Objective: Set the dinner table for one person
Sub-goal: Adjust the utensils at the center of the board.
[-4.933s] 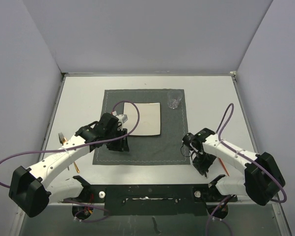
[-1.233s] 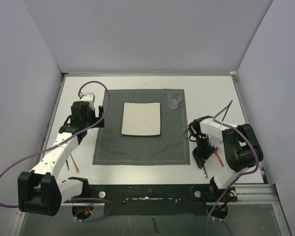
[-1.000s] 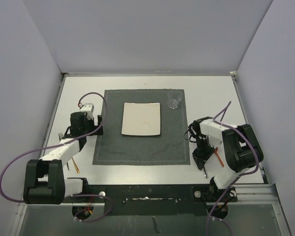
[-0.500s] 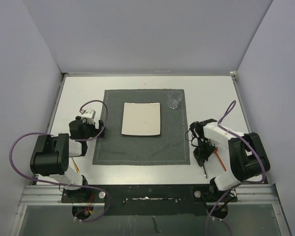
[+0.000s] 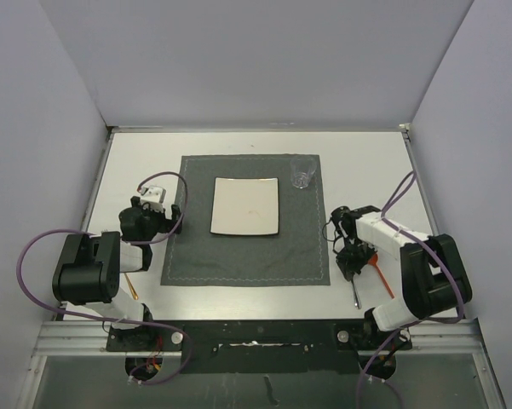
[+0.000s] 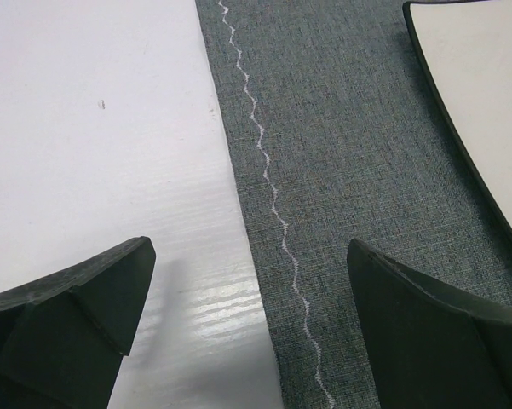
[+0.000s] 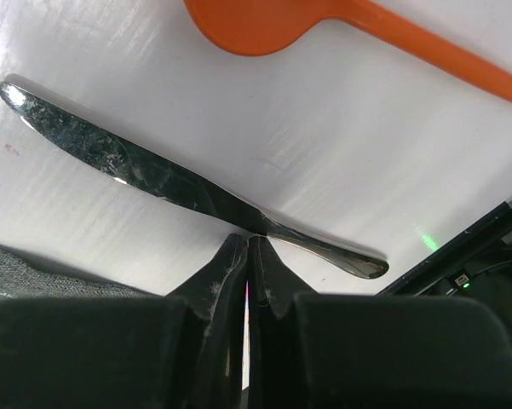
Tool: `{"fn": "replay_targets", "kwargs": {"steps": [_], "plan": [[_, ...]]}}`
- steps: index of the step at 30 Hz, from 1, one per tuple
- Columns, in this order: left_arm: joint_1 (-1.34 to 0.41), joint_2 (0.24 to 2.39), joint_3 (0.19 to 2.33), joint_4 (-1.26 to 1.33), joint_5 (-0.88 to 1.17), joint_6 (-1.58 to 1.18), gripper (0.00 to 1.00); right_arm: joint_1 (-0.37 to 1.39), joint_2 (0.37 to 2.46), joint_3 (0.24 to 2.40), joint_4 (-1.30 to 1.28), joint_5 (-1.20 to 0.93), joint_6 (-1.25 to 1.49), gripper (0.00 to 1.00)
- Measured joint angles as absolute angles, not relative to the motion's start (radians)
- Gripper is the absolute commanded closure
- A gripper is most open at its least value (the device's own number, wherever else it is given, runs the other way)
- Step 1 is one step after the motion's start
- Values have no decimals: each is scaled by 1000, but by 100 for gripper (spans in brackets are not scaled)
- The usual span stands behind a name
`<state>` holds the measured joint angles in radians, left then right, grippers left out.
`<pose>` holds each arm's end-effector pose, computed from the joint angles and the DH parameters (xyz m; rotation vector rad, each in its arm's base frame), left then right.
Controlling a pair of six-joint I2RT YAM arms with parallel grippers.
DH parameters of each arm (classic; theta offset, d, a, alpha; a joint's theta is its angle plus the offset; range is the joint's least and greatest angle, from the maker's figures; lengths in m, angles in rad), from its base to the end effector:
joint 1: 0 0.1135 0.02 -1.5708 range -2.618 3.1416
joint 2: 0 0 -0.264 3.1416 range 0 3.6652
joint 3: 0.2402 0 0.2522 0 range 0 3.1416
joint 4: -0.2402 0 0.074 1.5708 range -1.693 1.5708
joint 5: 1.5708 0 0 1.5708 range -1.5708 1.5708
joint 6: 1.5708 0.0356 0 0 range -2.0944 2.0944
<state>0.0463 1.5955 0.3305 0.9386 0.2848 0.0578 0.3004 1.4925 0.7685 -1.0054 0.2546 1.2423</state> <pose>0.2601 0.0020 0.1272 0.2040 1.8774 -0.1989 0.1989 0.0522 0.1523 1.3540 2.7274 -0.4481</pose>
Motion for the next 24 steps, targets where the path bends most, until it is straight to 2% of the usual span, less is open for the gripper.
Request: {"fn": "replay_targets", "kwargs": {"steps": [24], "plan": [[46,1596,330,939,285,58,2,286,1544,767,-1177,256,1486,100]]}}
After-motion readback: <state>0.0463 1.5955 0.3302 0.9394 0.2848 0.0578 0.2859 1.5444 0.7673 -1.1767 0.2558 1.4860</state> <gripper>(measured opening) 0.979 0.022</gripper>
